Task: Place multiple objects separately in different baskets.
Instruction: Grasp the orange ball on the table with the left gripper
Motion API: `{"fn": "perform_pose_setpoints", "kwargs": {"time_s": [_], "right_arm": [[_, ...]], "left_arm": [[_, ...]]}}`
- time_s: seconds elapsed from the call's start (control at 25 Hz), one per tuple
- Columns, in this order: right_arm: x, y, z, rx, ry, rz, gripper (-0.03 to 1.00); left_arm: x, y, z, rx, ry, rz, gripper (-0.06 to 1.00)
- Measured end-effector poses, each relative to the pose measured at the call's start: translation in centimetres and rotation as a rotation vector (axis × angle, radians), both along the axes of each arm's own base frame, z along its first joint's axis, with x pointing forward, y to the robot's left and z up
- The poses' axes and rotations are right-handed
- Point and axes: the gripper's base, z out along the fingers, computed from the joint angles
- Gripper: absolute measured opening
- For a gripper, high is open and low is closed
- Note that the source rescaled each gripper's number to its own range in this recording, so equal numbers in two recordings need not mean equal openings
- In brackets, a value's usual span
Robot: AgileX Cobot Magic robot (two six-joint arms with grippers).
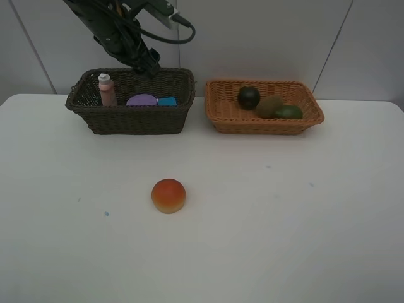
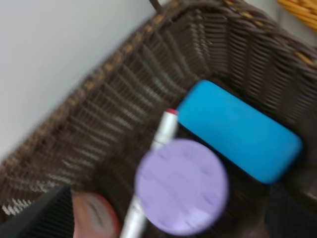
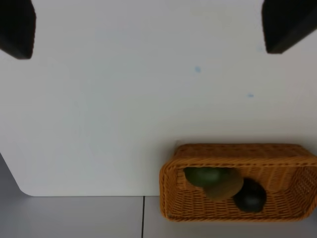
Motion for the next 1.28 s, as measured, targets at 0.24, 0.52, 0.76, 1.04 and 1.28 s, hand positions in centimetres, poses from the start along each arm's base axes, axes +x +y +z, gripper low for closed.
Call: {"fn": "perform_pose_setpoints", "kwargs": {"time_s": [0.24, 0.52, 0.76, 1.04, 1.28], "right_arm": [[0.0, 0.0, 0.0, 0.000, 0.000, 0.000, 1.00], [0.0, 0.0, 0.0, 0.000, 0.000, 0.000, 1.00], [0.0, 0.0, 0.0, 0.000, 0.000, 0.000, 1.00], [0.0, 0.0, 0.0, 0.000, 0.000, 0.000, 1.00], [0.0, 0.0, 0.0, 0.000, 0.000, 0.000, 1.00]], "left_arm": [[-3.7, -0.9, 0.1, -0.044, 0.116, 0.032, 1.00], [-7.4, -2.8, -1.1, -0.064, 0.279, 0.047, 1.00], [-9.7, -4.1, -3.1, -0.081, 0.393, 0.040, 1.00], [-11.7, -4.8, -4.7, -0.077, 0.494, 0.039, 1.00], [-12.2, -5.7, -7.2, -0.017, 0.573, 0.038, 1.00]]}}
